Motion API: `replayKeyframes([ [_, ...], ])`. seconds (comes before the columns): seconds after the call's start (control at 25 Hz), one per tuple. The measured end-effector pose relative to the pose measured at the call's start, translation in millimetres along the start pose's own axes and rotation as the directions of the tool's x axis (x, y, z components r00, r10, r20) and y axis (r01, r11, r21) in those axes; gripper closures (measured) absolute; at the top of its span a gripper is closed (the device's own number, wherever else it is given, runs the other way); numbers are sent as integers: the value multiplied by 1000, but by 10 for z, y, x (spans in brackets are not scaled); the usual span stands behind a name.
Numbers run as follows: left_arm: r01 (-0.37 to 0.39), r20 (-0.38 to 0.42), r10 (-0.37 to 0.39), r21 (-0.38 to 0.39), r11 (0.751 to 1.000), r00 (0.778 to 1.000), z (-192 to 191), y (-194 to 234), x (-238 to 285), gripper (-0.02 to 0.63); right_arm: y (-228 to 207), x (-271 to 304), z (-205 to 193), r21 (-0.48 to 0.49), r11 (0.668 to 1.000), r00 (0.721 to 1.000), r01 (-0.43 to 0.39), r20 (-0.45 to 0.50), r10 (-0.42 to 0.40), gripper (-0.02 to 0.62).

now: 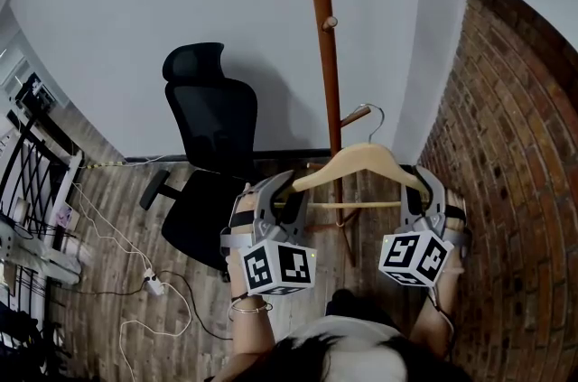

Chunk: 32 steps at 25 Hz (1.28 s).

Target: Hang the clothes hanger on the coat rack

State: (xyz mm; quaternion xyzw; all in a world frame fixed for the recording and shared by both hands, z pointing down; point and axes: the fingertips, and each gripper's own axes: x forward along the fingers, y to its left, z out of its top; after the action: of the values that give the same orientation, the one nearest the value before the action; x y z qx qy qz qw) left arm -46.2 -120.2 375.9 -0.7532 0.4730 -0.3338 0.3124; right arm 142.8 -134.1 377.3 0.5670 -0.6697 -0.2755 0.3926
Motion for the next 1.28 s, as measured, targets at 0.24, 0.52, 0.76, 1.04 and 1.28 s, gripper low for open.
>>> replayKeyframes([
  [0.24, -21, -15, 21, -3, 1000, 1000, 25, 83, 155, 497, -97, 202, 17, -11, 1000, 1000, -7, 25, 8, 495],
  [0.52, -41, -27, 41, -6, 999, 999, -10, 160, 215, 497, -129, 315, 97, -14, 1000, 999, -16, 38, 17, 495],
  [0.76, -47, -27, 46, -5, 999, 999, -24, 207, 247, 497, -145, 378, 129, -21, 1000, 999, -12, 52, 13, 495],
  [1.04, -54, -10, 54, 12, 998, 998, -37, 359, 319, 497, -209, 466, 252, -10, 1000, 999, -1, 50, 2, 495],
  [1.28, -63, 6, 63, -17, 998, 998, -9, 553, 399, 497, -298, 570, 373, -12, 1000, 998, 22, 54, -21, 495],
])
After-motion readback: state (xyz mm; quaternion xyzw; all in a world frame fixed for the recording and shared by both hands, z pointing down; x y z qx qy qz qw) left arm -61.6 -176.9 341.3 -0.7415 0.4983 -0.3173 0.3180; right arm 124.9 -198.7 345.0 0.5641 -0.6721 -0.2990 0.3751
